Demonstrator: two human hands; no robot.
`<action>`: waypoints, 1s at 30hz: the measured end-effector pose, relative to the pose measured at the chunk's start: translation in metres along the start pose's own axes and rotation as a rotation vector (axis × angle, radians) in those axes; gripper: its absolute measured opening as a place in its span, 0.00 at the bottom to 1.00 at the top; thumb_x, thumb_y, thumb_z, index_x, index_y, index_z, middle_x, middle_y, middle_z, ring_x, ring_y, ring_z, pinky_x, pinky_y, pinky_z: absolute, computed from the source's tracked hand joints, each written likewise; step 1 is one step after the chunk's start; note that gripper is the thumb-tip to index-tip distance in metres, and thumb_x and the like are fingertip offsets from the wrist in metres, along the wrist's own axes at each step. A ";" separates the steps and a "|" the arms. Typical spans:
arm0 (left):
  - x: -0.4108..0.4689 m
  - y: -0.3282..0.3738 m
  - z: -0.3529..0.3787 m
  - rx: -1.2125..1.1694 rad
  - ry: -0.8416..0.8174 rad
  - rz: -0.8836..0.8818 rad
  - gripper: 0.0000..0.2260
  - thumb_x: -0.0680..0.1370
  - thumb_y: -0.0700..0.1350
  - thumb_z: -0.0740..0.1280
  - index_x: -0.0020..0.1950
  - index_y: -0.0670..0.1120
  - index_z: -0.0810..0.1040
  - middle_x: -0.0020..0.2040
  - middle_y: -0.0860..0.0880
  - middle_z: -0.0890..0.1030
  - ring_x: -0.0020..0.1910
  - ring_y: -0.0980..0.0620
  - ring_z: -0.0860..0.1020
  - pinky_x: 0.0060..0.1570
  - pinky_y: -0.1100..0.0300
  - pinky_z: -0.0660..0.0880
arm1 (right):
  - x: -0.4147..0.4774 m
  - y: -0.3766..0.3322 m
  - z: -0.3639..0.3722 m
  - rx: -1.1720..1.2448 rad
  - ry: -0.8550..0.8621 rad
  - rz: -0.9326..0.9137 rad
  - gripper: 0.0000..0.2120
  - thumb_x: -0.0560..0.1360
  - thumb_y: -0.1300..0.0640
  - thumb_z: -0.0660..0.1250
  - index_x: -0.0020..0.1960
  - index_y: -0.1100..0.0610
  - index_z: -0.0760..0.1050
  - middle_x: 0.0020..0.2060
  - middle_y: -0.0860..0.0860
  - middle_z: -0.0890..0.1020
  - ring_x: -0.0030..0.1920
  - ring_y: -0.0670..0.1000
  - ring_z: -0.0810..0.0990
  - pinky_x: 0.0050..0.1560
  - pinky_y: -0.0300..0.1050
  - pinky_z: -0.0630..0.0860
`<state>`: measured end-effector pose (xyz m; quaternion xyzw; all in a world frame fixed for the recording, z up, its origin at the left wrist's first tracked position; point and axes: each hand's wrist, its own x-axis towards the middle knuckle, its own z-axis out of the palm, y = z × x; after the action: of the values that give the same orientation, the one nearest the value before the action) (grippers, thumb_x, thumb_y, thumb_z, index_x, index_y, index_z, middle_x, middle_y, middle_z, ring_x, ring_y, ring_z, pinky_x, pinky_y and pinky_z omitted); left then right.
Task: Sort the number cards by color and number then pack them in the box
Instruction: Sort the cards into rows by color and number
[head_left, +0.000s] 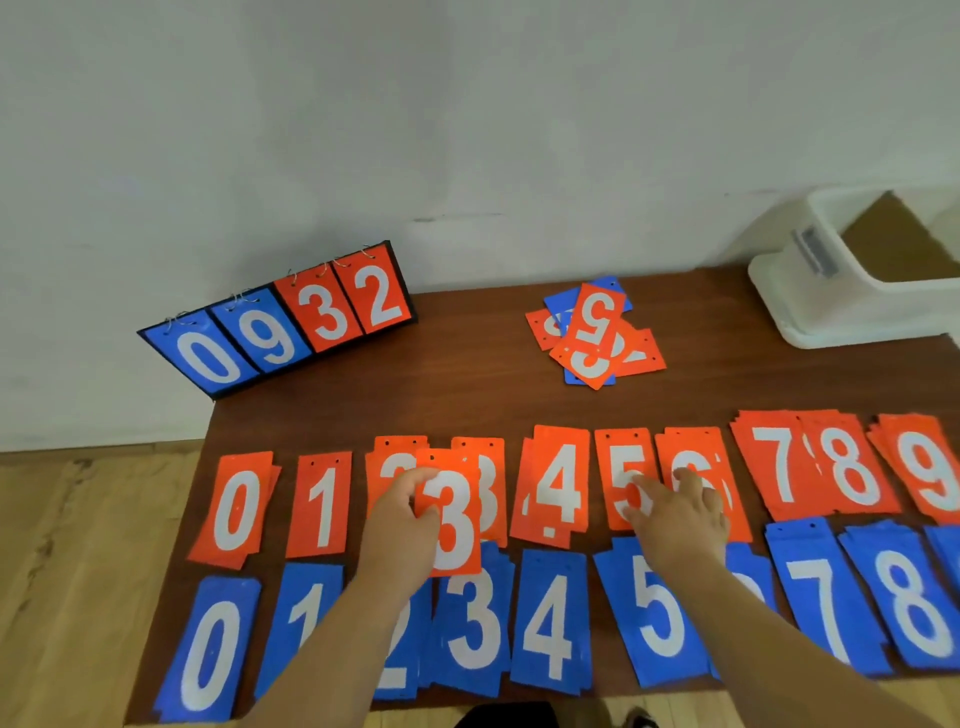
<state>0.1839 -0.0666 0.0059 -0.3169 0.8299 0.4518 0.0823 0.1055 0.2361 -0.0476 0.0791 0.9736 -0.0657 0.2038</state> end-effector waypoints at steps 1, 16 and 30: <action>0.006 0.003 0.005 0.019 -0.002 0.023 0.18 0.83 0.42 0.65 0.70 0.59 0.73 0.65 0.56 0.74 0.59 0.54 0.76 0.42 0.67 0.78 | 0.000 0.000 0.000 -0.009 0.000 0.000 0.25 0.79 0.35 0.61 0.74 0.36 0.66 0.75 0.51 0.61 0.74 0.59 0.61 0.71 0.57 0.67; 0.060 0.007 0.062 0.724 -0.024 0.180 0.19 0.79 0.53 0.69 0.69 0.59 0.72 0.73 0.50 0.66 0.74 0.45 0.63 0.72 0.47 0.65 | 0.010 -0.009 0.000 -0.002 0.000 0.049 0.24 0.77 0.39 0.66 0.72 0.36 0.68 0.76 0.51 0.61 0.76 0.59 0.60 0.72 0.58 0.65; 0.126 0.108 0.104 0.504 -0.067 0.139 0.27 0.78 0.57 0.71 0.75 0.56 0.68 0.72 0.50 0.70 0.71 0.47 0.70 0.65 0.48 0.75 | 0.138 0.012 -0.091 0.390 0.008 0.030 0.24 0.74 0.49 0.74 0.68 0.50 0.75 0.70 0.55 0.71 0.65 0.59 0.75 0.64 0.57 0.77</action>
<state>0.0050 0.0020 -0.0322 -0.2133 0.9328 0.2456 0.1549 -0.0519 0.2798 -0.0224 0.1318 0.9420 -0.2496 0.1815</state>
